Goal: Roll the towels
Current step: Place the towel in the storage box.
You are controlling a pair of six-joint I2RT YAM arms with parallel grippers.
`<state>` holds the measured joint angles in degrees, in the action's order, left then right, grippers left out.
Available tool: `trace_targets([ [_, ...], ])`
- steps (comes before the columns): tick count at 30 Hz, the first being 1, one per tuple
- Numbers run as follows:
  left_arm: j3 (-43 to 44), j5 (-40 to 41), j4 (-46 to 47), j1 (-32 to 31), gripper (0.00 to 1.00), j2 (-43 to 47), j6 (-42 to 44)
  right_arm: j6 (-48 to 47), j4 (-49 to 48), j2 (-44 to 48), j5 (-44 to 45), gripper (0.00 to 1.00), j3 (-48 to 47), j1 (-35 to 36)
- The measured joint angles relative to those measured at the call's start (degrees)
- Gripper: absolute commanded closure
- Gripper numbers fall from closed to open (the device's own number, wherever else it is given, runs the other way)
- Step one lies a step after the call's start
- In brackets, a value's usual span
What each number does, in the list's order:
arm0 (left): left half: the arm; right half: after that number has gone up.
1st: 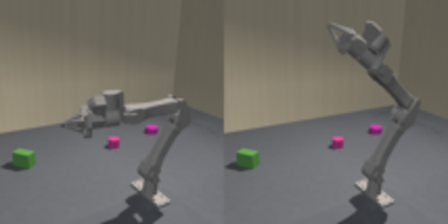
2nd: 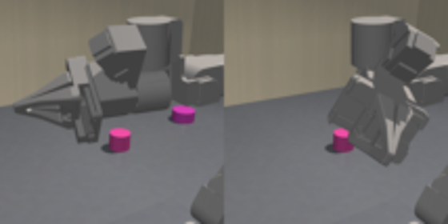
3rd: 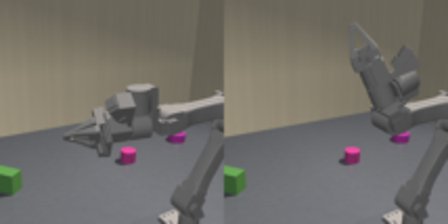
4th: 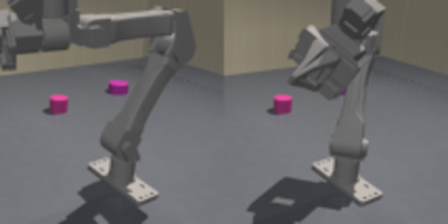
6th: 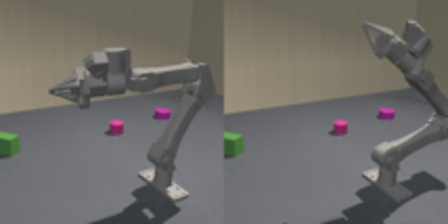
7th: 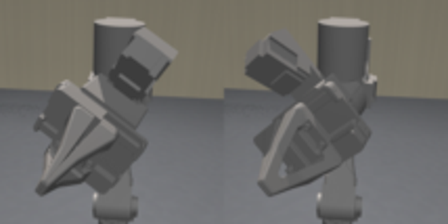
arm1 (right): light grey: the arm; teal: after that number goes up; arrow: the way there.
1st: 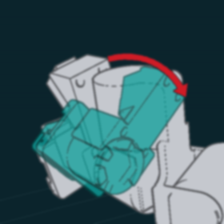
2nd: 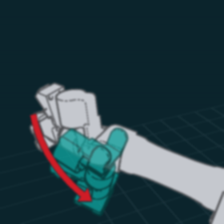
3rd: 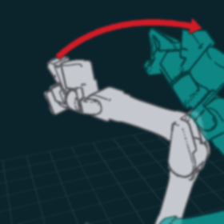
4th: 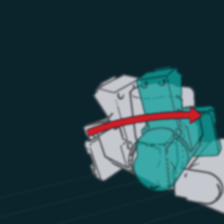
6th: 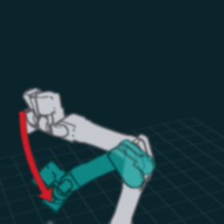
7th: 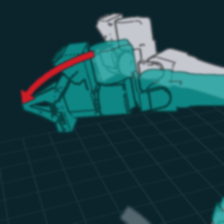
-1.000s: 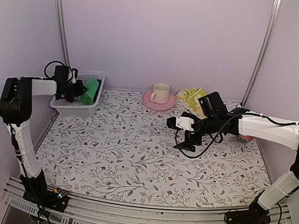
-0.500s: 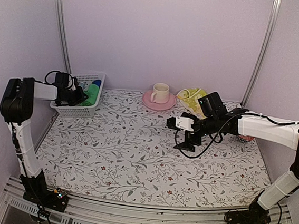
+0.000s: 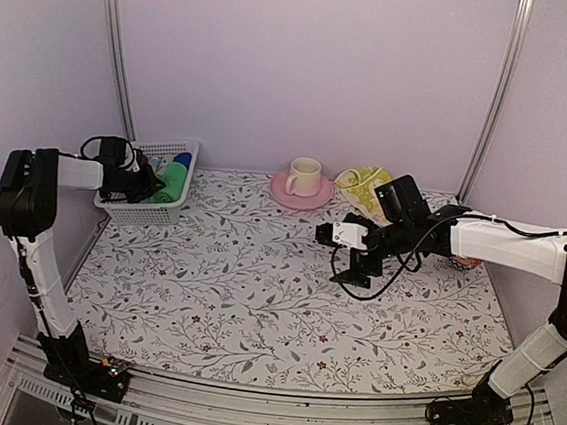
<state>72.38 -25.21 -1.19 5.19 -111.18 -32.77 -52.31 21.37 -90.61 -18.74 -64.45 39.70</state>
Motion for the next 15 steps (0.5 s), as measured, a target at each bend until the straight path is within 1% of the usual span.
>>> trace_targets([
  [10, -0.11, 1.40, -5.55, 0.11, 1.00, 2.67, -0.07, -0.17, 0.02, -0.22, 0.66, 0.01, 0.00, 0.31],
  [15, 2.38, 0.17, -6.99, 0.39, 1.00, -0.33, -0.31, -0.24, 0.00, -0.22, 1.11, 0.01, 0.00, 0.52],
])
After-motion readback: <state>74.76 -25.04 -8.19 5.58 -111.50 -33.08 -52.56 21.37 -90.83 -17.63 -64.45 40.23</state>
